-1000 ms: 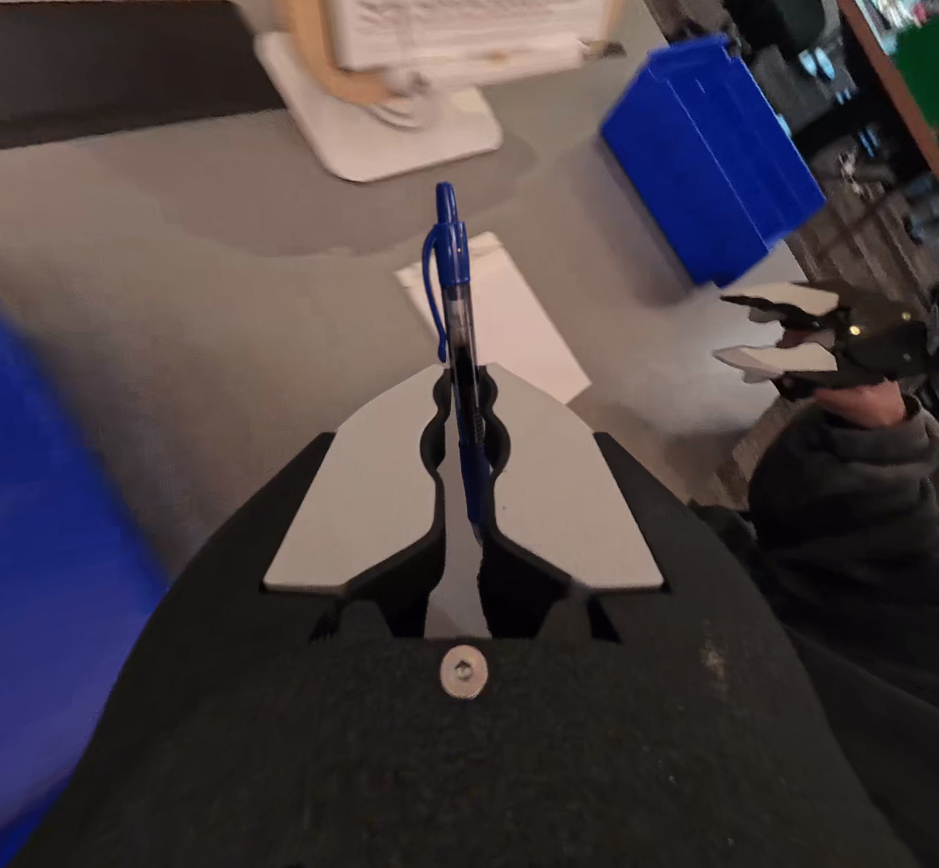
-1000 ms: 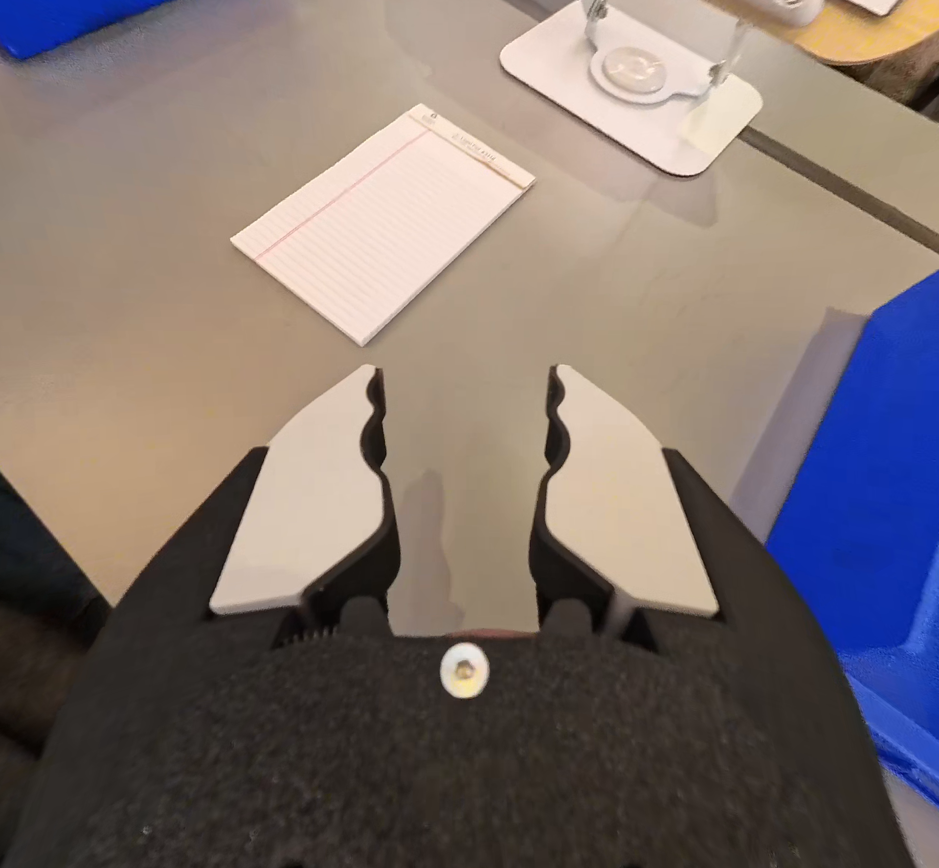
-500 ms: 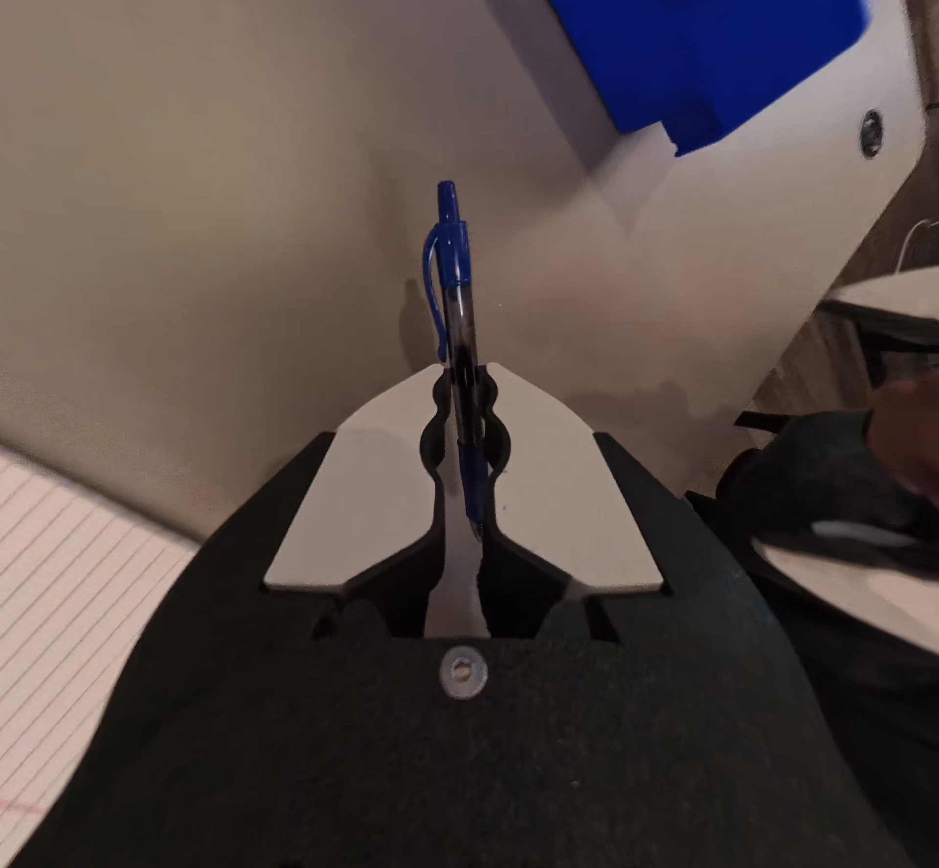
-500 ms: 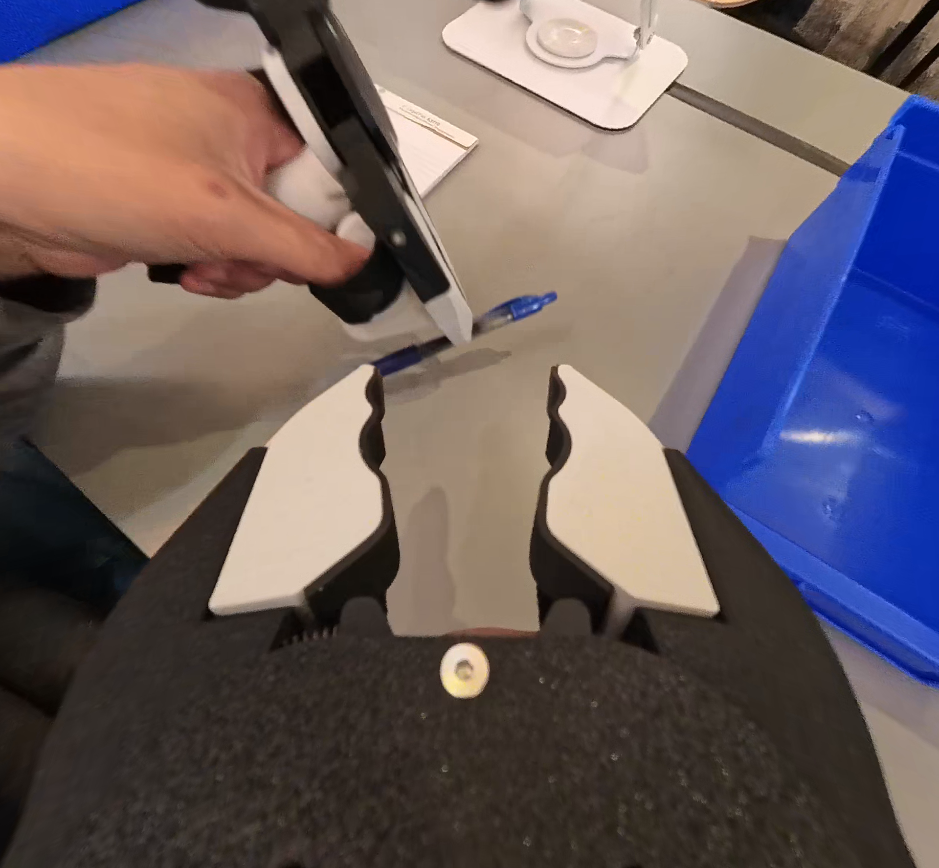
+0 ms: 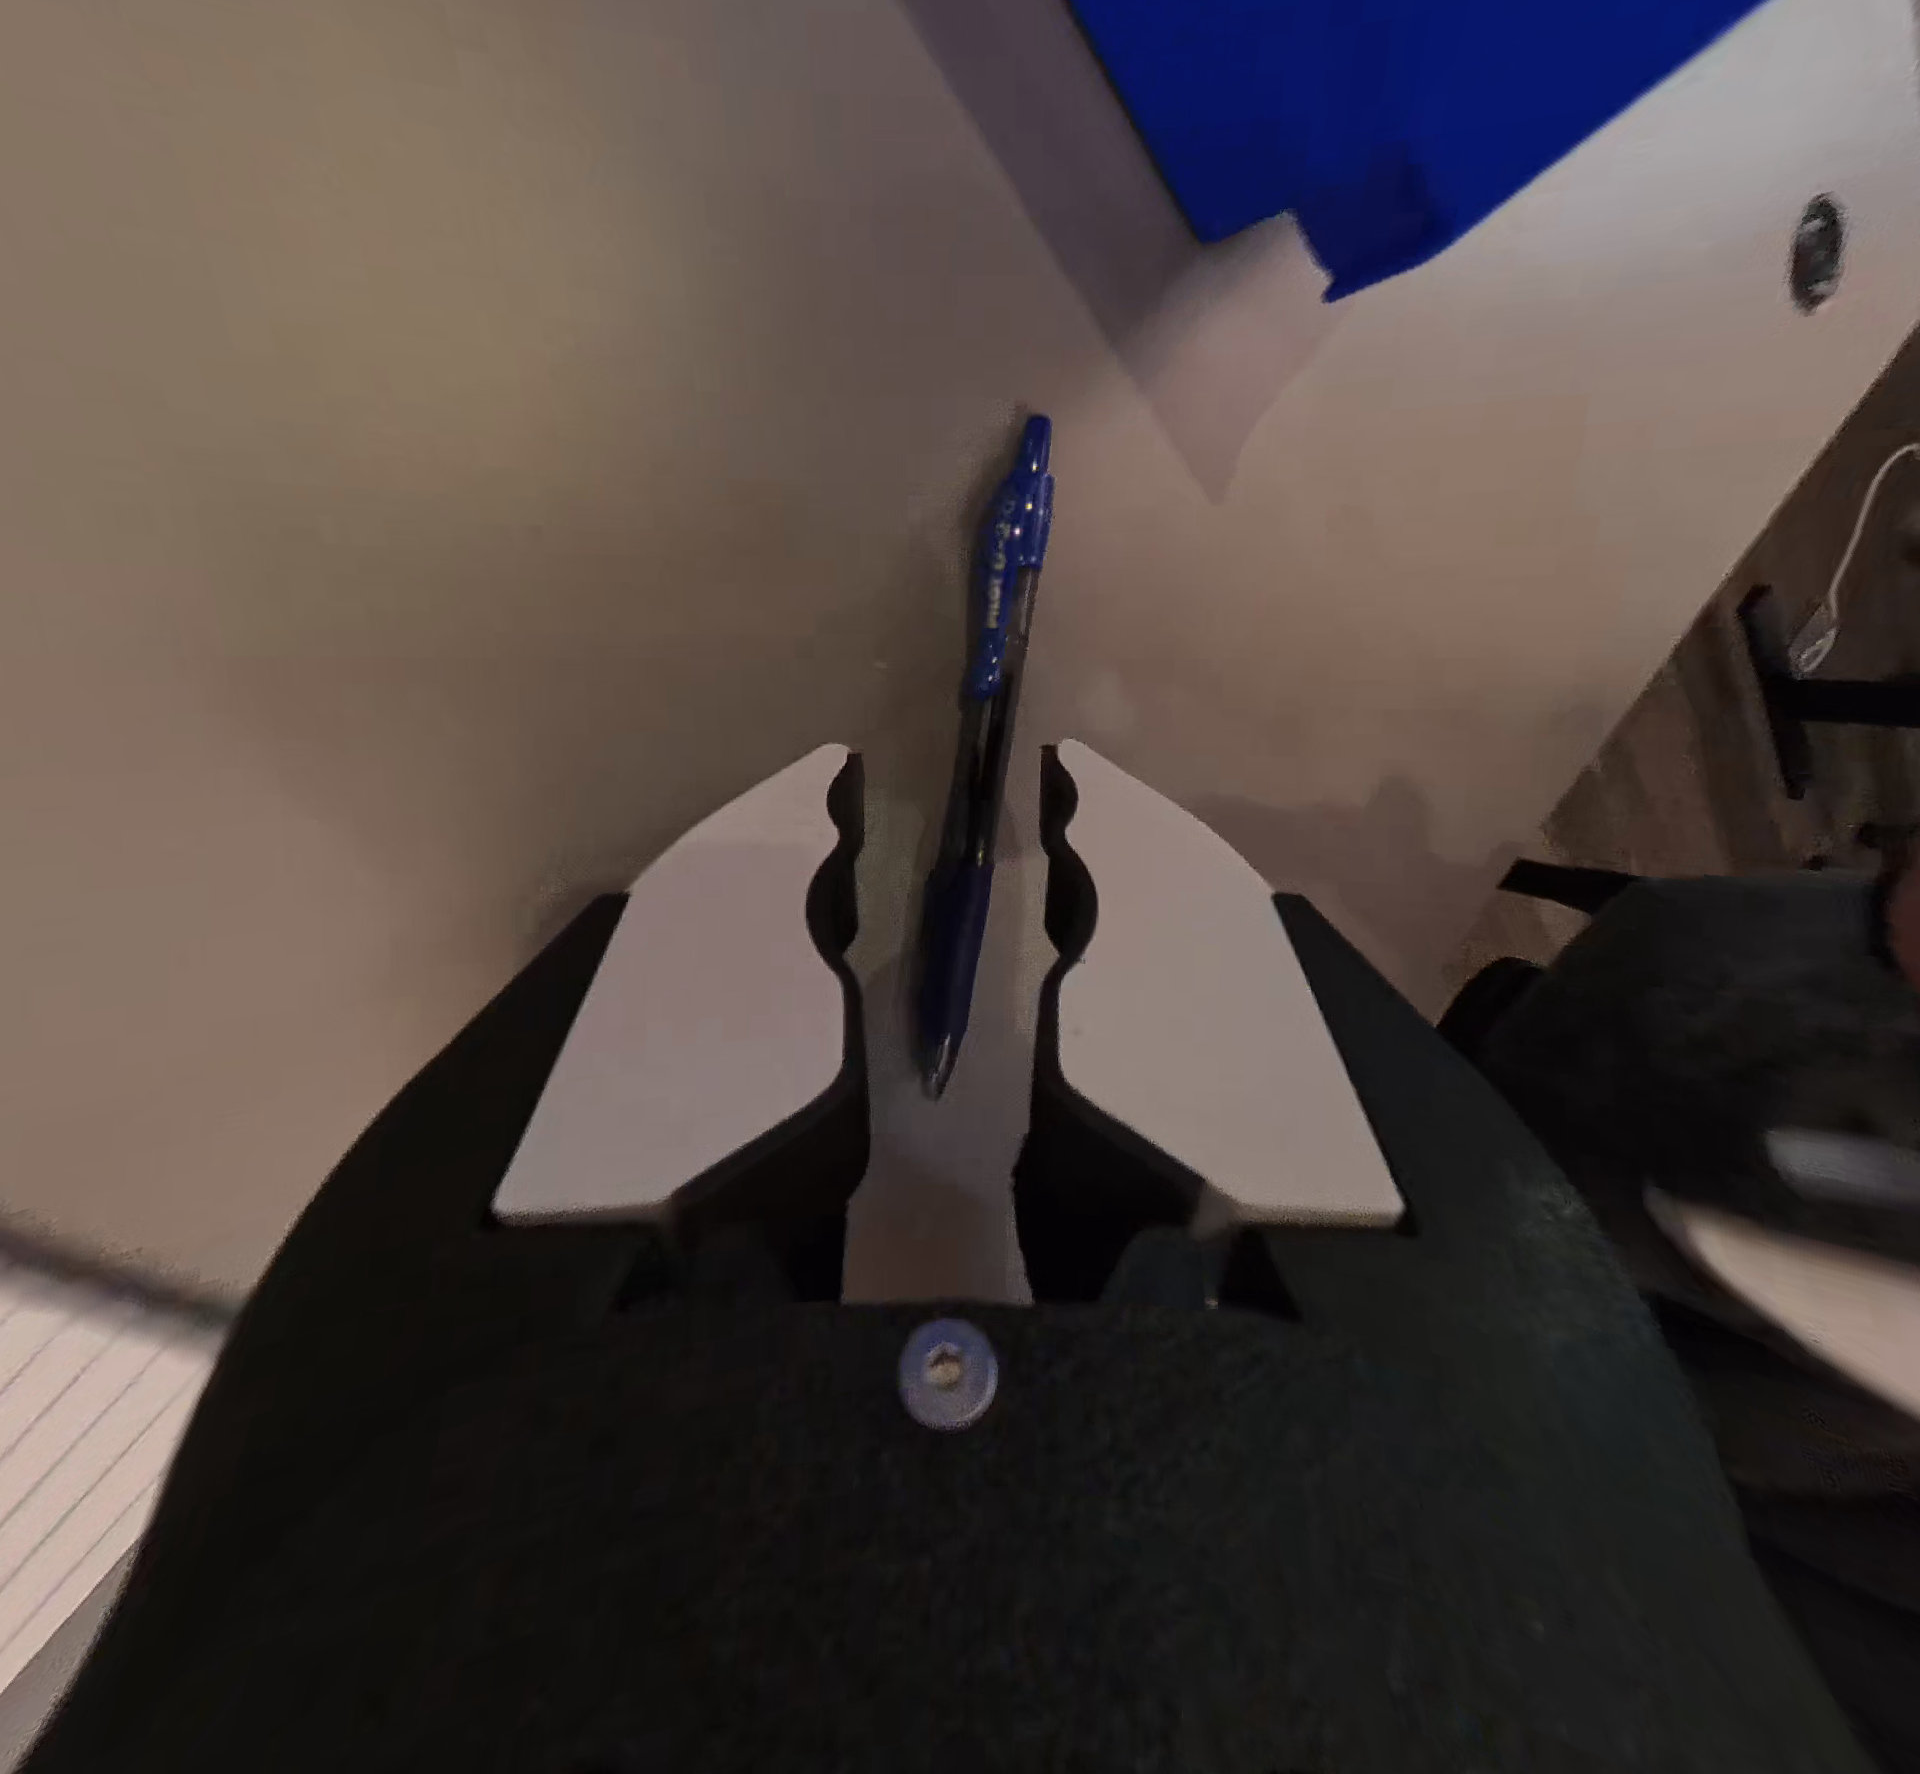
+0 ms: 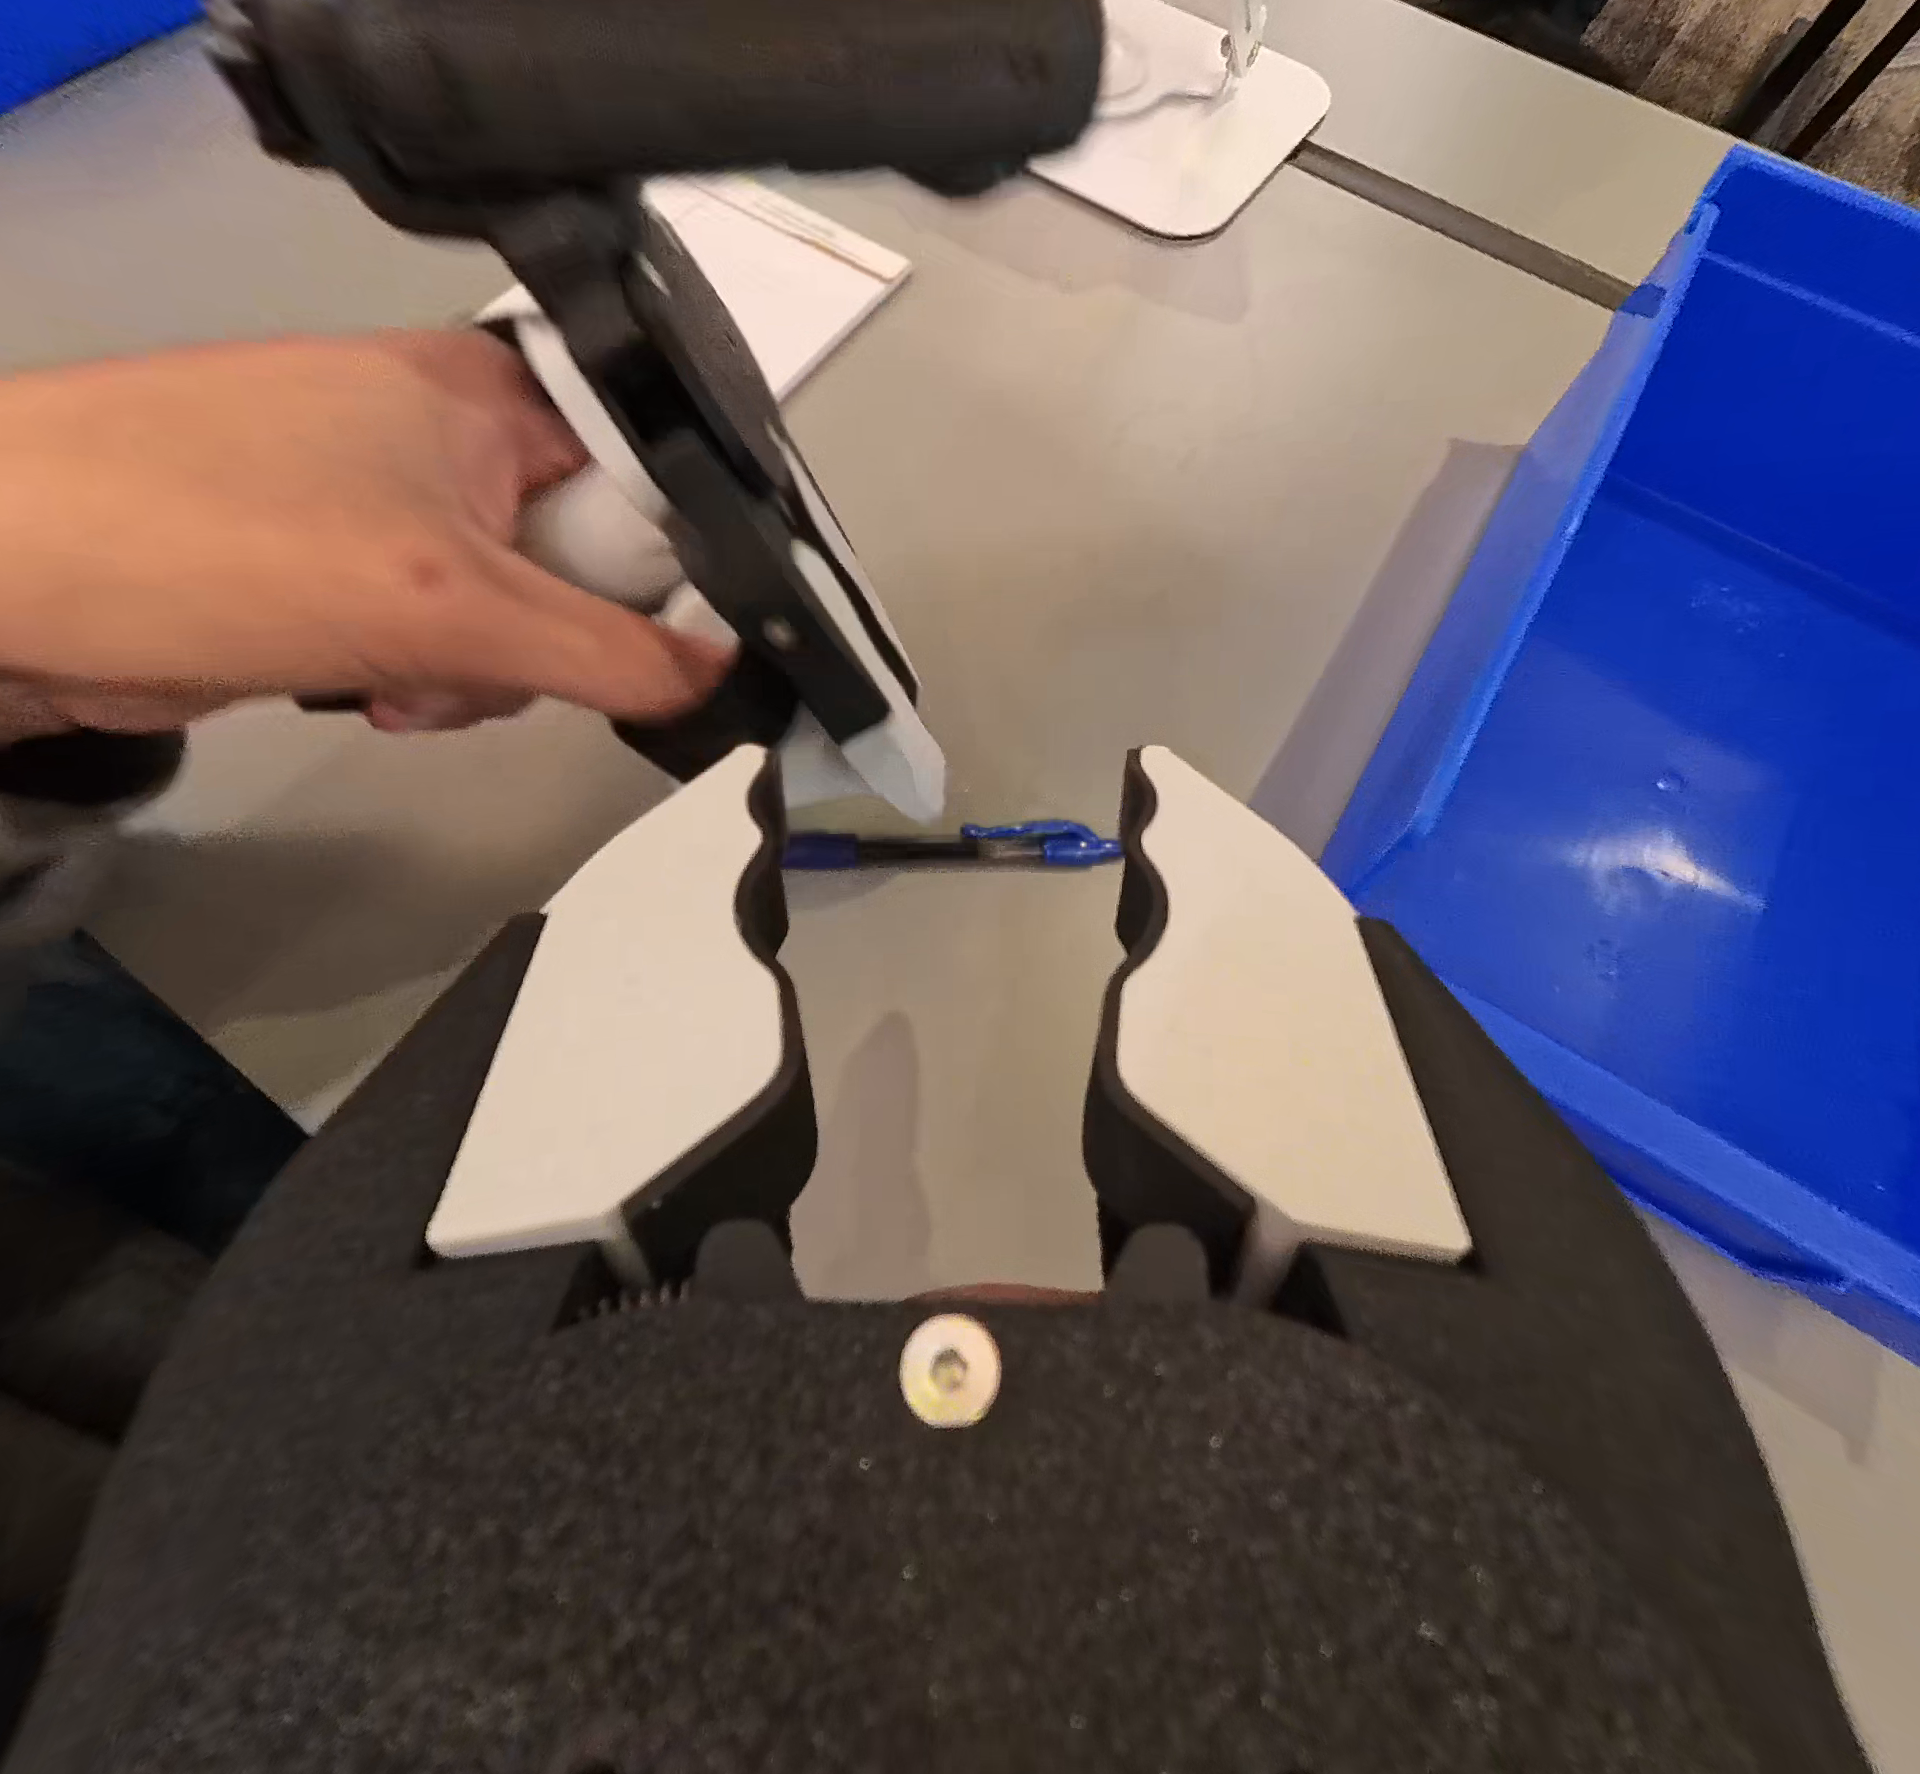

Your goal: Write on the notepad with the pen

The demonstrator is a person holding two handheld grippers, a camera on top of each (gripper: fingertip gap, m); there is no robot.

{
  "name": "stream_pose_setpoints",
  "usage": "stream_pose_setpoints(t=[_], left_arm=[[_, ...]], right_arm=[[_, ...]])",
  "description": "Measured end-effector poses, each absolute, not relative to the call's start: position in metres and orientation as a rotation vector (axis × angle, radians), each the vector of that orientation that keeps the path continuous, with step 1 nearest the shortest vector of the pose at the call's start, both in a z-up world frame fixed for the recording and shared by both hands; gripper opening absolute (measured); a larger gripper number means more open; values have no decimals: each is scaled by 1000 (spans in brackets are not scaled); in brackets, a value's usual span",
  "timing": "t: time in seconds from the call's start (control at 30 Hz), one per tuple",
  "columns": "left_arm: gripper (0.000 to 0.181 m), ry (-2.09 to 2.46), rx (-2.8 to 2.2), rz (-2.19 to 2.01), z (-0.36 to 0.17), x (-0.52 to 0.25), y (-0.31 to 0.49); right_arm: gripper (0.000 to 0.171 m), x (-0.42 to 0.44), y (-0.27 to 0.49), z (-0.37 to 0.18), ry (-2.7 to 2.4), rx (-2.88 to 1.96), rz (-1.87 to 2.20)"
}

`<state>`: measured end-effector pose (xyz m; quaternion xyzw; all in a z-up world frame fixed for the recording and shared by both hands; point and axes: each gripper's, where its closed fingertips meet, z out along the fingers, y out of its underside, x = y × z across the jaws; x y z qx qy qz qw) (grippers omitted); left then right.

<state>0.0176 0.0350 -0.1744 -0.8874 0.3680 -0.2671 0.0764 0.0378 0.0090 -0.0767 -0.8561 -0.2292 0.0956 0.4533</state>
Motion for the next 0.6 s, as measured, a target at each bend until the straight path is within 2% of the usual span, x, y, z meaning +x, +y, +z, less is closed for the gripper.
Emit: stream_pose_setpoints(t=[0.17, 0.27, 0.43, 0.6], left_arm=[[39, 1035, -2460, -823, -108, -45, 49], [51, 1016, -2372, -707, -88, -116, 54], [57, 753, -2253, -216, -73, -300, 90], [60, 506, -2357, 0, -55, -475, 105]], right_arm=[[61, 30, 14, -84, -579, -2118, 247], [61, 23, 17, -96, -595, -2143, 259], [60, 2, 21, -114, -619, -2152, 315], [60, -19, 24, -123, -659, -2143, 355]])
